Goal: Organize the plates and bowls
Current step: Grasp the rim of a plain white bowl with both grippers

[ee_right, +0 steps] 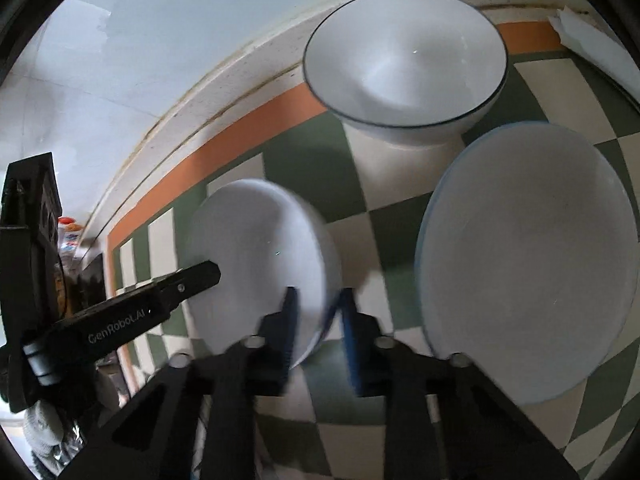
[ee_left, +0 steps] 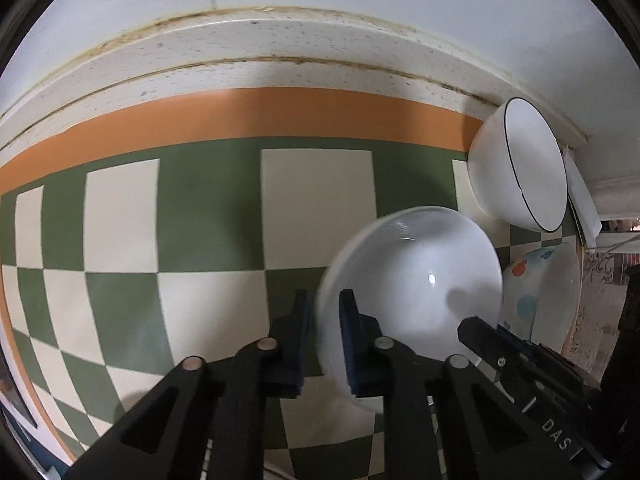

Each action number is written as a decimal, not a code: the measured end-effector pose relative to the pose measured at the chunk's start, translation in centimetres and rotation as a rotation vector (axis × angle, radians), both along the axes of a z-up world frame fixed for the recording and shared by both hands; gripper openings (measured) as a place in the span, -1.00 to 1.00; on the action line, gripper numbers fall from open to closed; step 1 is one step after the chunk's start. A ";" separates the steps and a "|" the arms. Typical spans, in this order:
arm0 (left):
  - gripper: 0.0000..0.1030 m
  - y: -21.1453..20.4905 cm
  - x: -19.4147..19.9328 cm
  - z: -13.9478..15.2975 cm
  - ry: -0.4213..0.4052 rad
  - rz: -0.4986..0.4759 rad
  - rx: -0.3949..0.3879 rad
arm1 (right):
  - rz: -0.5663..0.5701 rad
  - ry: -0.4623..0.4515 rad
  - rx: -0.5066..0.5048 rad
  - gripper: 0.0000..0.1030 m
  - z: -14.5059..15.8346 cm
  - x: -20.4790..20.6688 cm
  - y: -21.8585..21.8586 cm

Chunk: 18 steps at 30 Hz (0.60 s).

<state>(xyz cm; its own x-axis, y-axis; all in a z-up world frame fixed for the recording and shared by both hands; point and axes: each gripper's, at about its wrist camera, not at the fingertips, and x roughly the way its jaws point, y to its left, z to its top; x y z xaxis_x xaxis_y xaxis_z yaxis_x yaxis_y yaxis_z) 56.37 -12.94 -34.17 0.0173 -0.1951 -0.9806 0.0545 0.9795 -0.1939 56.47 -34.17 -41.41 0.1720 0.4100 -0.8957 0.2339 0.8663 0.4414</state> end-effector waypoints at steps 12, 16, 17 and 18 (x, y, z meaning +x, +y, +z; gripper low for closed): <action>-0.77 -0.7 -4.0 4.1 -0.067 -0.046 0.015 | 0.019 -0.023 -0.004 -0.75 2.6 -1.8 0.1; -0.77 -1.2 -6.9 5.9 -0.085 -0.067 -0.012 | 0.026 -0.036 0.002 -0.75 4.8 -4.6 -0.5; -0.77 -1.5 -7.4 6.2 -0.087 -0.075 -0.016 | 0.027 -0.036 0.002 -0.75 5.2 -5.5 -0.7; -0.77 -1.7 -8.4 6.6 -0.088 -0.086 -0.021 | 0.026 -0.035 0.003 -0.75 5.4 -6.2 -1.0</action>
